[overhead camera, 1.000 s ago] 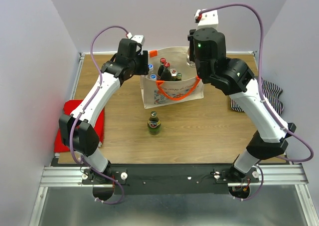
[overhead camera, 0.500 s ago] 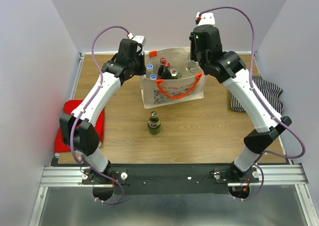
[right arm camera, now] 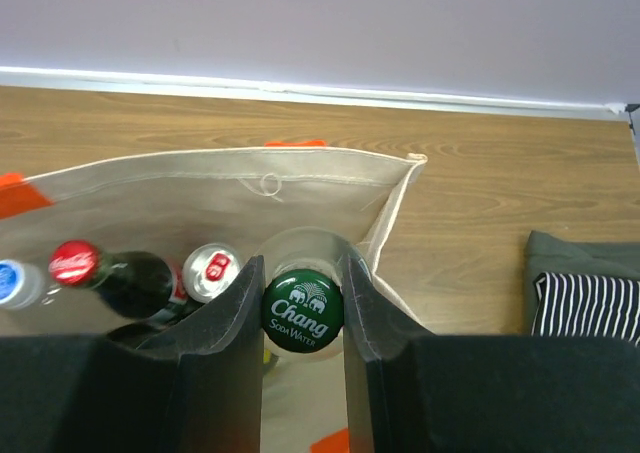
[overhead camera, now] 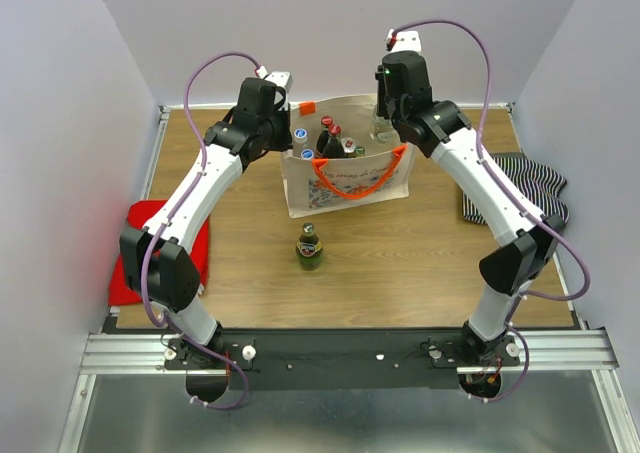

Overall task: Place the beverage into the canvas bag
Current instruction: Place the drink in the canvas bag.

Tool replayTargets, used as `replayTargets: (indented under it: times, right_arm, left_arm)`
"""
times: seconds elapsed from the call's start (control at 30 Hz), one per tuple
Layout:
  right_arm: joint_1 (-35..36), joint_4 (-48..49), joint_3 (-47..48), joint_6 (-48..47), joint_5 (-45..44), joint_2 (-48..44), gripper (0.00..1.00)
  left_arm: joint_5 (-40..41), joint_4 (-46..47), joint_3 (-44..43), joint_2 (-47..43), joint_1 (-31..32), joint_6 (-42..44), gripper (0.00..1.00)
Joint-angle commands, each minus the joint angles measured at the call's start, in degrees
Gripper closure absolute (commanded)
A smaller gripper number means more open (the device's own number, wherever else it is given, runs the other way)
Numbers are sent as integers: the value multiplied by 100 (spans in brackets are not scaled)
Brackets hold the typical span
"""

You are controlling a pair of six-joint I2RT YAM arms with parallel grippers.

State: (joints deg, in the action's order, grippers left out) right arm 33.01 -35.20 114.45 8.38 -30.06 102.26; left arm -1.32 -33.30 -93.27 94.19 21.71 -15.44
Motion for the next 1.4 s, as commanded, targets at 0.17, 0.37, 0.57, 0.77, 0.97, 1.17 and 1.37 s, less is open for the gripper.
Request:
replayTargets:
  times: [0.17,0.37,0.57,0.77,0.97,1.17,1.37]
  right_arm:
    - [-374,1604,-318,-145,-272,93,99]
    - [-559,1920,-538,-108,-245,172,99]
    - [-665,2184,-828,-91,-289,295,99]
    - [-709,2412,-1206,-30,-219,374,99]
    - [-770,2571,-1408,67,-140,549,99]
    - [-832,2536,-1391,111,-61,813,99]
    - [-876,2439,-1408,164,-17,945,99]
  left_arm:
    - [-70,-98,-59,29,-53,41,87]
    - [-70,-98,-50,38,-53,41,87]
    - [-52,-107,-77,47,-53,50,87]
    - [-35,-142,-112,73,-45,50,87]
    - [-8,-186,-182,108,-53,76,87]
    - [27,-212,-209,126,-53,85,87]
    - [62,-221,-191,117,-53,85,87]
